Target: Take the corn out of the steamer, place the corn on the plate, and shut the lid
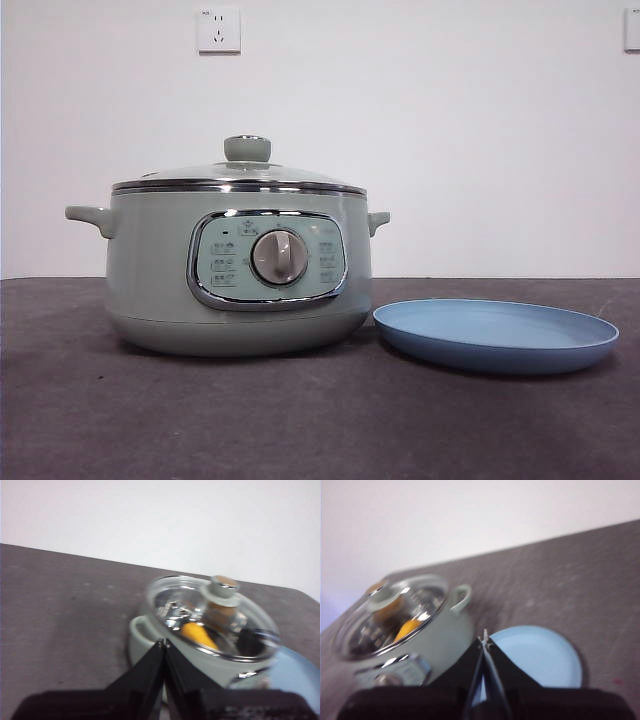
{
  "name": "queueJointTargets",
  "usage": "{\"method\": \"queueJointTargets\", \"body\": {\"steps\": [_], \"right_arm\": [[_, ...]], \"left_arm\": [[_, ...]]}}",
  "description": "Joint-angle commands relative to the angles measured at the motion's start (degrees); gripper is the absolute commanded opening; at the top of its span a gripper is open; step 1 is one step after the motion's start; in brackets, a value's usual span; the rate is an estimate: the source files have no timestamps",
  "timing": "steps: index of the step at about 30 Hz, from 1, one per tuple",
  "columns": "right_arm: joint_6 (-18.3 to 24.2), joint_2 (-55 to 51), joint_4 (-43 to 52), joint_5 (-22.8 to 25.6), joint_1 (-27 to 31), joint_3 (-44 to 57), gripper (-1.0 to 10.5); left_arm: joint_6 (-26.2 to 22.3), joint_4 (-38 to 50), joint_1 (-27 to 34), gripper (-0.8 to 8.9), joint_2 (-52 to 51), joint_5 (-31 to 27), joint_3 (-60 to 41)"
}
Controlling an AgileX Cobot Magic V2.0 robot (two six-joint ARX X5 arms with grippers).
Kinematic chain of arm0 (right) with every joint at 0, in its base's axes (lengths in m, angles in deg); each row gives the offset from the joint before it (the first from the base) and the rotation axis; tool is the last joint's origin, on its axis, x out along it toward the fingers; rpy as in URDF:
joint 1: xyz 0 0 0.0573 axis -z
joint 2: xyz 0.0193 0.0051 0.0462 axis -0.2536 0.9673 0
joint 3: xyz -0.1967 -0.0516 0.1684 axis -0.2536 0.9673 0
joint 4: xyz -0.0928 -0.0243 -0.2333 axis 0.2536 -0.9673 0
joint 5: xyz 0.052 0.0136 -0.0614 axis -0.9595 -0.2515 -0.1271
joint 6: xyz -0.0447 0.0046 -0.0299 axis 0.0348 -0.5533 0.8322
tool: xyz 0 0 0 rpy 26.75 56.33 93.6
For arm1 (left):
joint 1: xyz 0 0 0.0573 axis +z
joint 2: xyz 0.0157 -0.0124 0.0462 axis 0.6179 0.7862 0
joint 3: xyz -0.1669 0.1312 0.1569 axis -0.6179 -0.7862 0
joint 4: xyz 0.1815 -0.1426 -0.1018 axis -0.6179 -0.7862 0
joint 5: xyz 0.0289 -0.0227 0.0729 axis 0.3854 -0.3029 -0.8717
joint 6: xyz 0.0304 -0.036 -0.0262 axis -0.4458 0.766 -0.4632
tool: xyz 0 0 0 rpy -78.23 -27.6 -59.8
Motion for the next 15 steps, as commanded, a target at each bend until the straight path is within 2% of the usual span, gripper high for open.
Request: {"method": "queueJointTargets", "body": {"steps": [1,4,10,15], "right_arm": [[6.9,6.7,-6.0,-5.2,-0.1,-7.5,-0.1],[12.9,13.1,-13.0,-10.1,-0.1,-14.4,-0.1],[23.8,24.2,-27.3,-18.1,-0.4,-26.3,-0.1],[25.4,27.9,-30.8,-18.9,-2.4,-30.1,-0.1]], "left_arm": [[-0.3,-1.4,0.0,-0.07,3.7,4.4,3.7],[-0.8,-2.8,0.0,-0.07,8.3,8.6,7.4],[-4.9,-9.4,0.0,-0.07,17.6,16.9,14.6],[-7.8,-14.1,0.0,-0.07,22.3,19.7,18.6]]}}
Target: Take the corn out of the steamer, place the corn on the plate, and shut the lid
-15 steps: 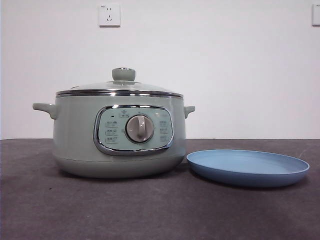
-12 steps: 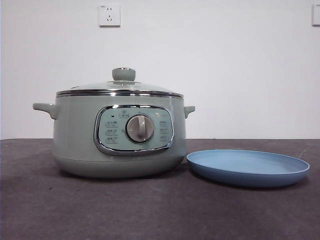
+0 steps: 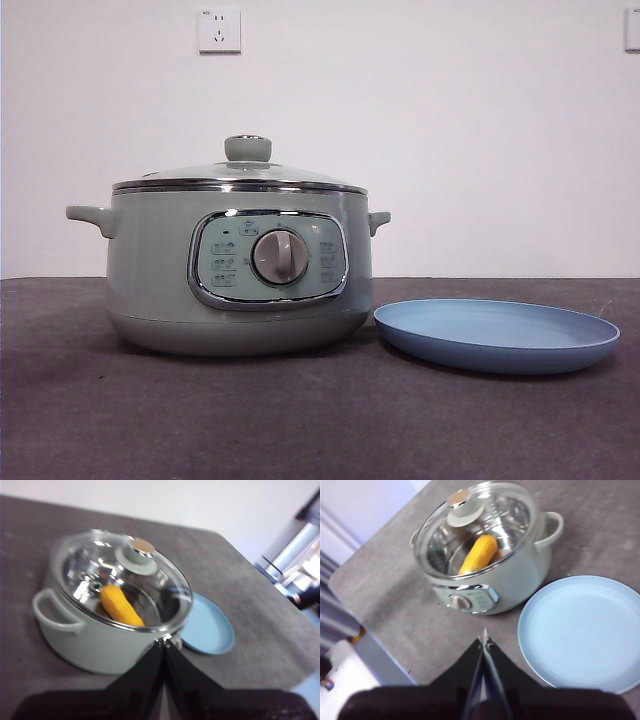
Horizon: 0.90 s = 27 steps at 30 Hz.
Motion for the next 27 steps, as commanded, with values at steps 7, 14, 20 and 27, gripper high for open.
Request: {"method": "queueJointTargets", "body": {"steps": [7,14,20,27], "right_arm": [[2.5,0.9,-0.3,-0.1,-1.4,-0.8,0.3],[1.0,0.9,-0.3,0.0,-1.4,-0.8,5.7],[1.0,0.9,-0.3,0.0,-1.4,-0.8,5.7],[1.0,0.9,-0.3,0.0,-1.4,-0.8,5.7]], "left_arm": [[-2.6,-1.3,0.0,0.62,1.8,0.6,1.5],[-2.6,-1.2,0.0,5.73,1.8,0.7,1.5],[-2.6,0.7,0.0,5.73,1.8,1.7,1.5],[-2.6,5.5,-0.7,5.73,4.4,1.7,3.1]]}}
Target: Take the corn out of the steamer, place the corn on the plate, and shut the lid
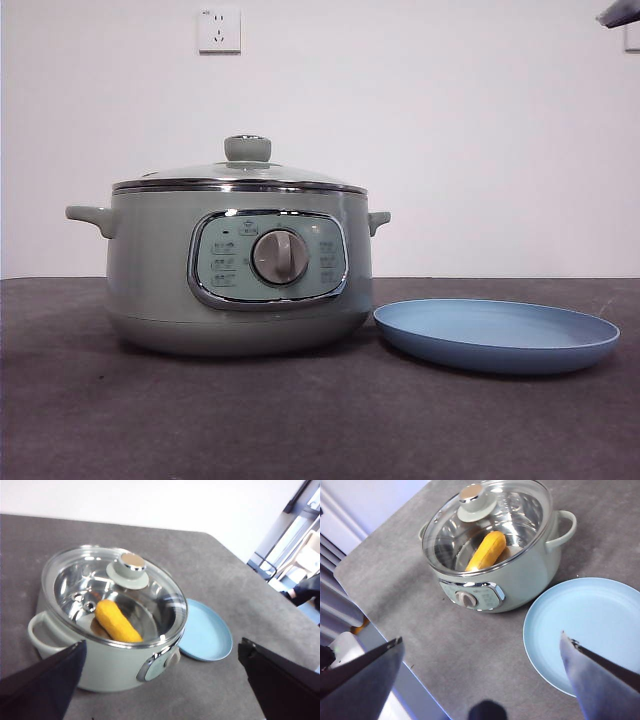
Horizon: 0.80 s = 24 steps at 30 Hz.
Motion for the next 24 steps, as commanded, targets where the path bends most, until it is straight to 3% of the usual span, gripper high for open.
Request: {"method": "queueJointTargets", "body": {"steps": [1,8,14,24], "right_arm": [[-0.2,0.1,0.1,0.0,-0.1,-0.2,5.7],[-0.2,0.1,0.1,0.0,-0.1,-0.2,5.7],[-0.2,0.1,0.1,0.0,-0.1,-0.2,5.7],[-1.5,0.2,-0.1,0.2,-0.1,-0.2,5.7]], "left_arm": [[-0.5,1.9,-1.0,5.73,2.6,0.3,2.1],[-2.2,5.6,-6.8,5.7,13.3,-4.3,10.2],[-7.0,6.9,-14.3,5.7,24.5,-13.3,18.5],[-11.2,20.0,-24.3,5.66,41.7,-23.6,22.9]]}}
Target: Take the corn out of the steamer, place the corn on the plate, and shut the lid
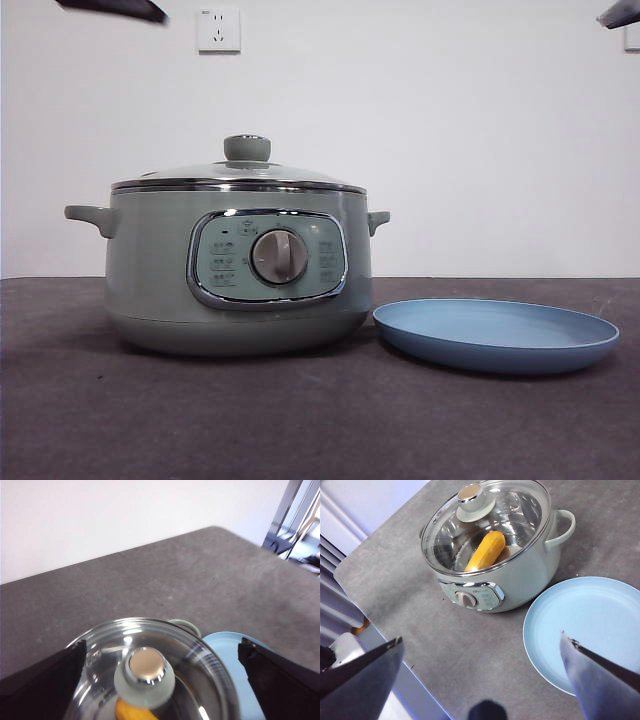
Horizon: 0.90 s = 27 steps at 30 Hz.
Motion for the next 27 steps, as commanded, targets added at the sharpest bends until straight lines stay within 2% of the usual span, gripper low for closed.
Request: {"method": "queueJointTargets", "body": {"steps": [1,10,17,23,25,27], "right_arm": [[-1.0,0.1,-0.2,0.2,-0.1,-0.2,5.7],[-1.0,0.1,-1.8,0.2,-0.1,-0.2,5.7],[-1.0,0.1,-1.9,0.2,-0.1,-0.2,5.7],[-1.0,0.1,-1.9,0.2,-0.1,-0.2,5.7],[-1.0,0.1,-1.9,0.2,-0.1,-0.2,5.7],[-1.0,0.1,-1.8,0.2,-0.1,-0.2,5.7]], "left_arm": [[-3.3,3.4,-2.1,5.66,4.4,-3.0,-0.2],[-4.2,10.4,-5.0,5.66,15.0,-8.0,-0.2],[-4.2,9.9,-5.4,5.65,19.2,-8.5,-0.2],[-4.2,9.1,-5.7,5.5,19.8,-11.0,-0.2],[-4.1,9.0,-5.7,4.32,19.8,-10.9,-0.2],[-4.1,8.5,-5.7,2.56,19.8,-10.9,-0.2]]}}
